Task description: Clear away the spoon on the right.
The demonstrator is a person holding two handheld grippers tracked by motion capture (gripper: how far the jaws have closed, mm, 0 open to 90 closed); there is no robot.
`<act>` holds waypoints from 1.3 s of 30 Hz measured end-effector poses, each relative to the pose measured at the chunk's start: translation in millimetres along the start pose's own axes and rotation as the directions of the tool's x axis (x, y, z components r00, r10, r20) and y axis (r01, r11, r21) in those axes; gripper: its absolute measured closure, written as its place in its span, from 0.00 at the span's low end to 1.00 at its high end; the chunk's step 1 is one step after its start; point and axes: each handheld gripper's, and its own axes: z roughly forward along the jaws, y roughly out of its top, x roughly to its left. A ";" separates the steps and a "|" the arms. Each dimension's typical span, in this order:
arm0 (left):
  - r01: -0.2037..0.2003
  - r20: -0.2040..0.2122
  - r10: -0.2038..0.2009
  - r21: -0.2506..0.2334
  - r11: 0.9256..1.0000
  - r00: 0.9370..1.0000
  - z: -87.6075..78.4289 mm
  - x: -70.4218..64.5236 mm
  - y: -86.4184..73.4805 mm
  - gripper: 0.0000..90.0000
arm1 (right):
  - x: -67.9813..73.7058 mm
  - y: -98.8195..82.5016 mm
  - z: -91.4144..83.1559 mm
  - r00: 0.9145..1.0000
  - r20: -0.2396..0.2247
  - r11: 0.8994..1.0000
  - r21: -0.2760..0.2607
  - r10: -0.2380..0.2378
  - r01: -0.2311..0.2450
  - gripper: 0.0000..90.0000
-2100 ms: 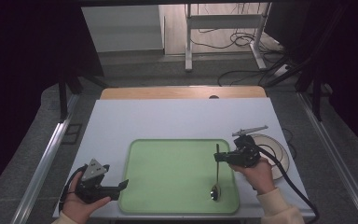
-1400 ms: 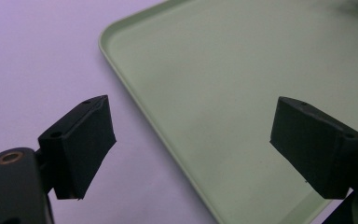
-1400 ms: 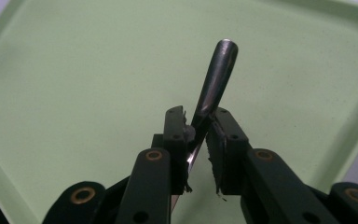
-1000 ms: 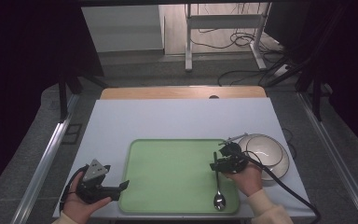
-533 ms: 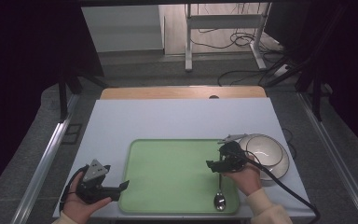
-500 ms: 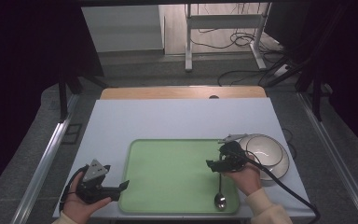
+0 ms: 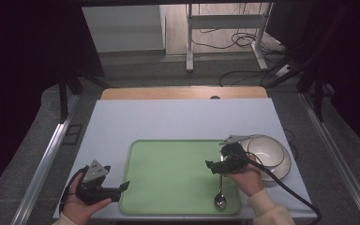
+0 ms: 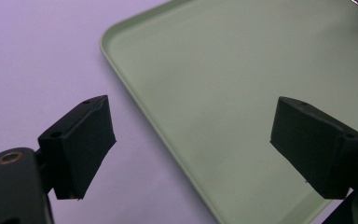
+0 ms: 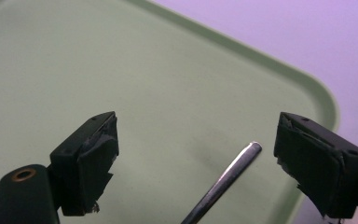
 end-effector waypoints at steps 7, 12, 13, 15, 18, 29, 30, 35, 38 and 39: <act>0.008 -0.007 -0.008 -0.004 1.000 1.000 -1.1 1.1 0.9 0.14 | -0.7 3.5 -10.4 0.998 -0.060 0.998 -0.057 -0.024 0.021 0.17; -0.006 -0.015 0.006 -0.014 1.000 1.000 -3.3 0.0 0.7 0.15 | -8.2 9.0 -23.8 0.995 -0.094 0.995 -0.100 -0.022 0.012 0.18; -0.007 -0.016 0.007 -0.011 1.000 1.000 -3.0 -0.1 0.3 0.15 | -9.5 9.9 -25.7 0.995 -0.099 0.994 -0.105 -0.022 0.012 0.18; -0.005 -0.017 0.005 -0.006 1.000 1.000 -2.3 0.0 -0.8 0.15 | -11.7 11.4 -29.4 0.994 -0.103 0.993 -0.114 -0.022 0.010 0.19; 0.002 -0.015 -0.002 -0.011 1.000 1.000 -2.9 0.2 -1.1 0.15 | -13.8 12.5 -34.8 0.994 -0.104 0.992 -0.127 -0.018 0.005 0.19; 0.013 -0.009 -0.013 -0.044 0.999 1.000 -5.6 1.9 2.0 0.14 | -17.7 3.0 -82.9 0.996 -0.083 0.971 -0.240 -0.032 0.011 0.20; 0.015 -0.011 -0.015 -0.048 0.999 1.000 -6.2 1.9 2.1 0.14 | -20.1 -5.8 -92.1 0.996 -0.071 0.963 -0.267 -0.045 0.024 0.20; 0.014 -0.015 -0.015 -0.045 0.999 1.000 -5.2 1.7 2.8 0.14 | -31.1 -23.0 -106.5 0.997 -0.065 0.953 -0.303 -0.034 0.013 0.20; 0.013 -0.020 -0.014 -0.045 0.999 1.000 -4.4 1.1 3.7 0.14 | -45.0 -36.4 -114.2 0.999 -0.053 0.951 -0.308 -0.012 -0.005 0.20; 0.014 -0.022 -0.015 -0.045 0.999 1.000 -4.4 1.2 4.0 0.14 | -45.0 -36.4 -114.2 0.999 -0.053 0.951 -0.308 -0.012 -0.005 0.20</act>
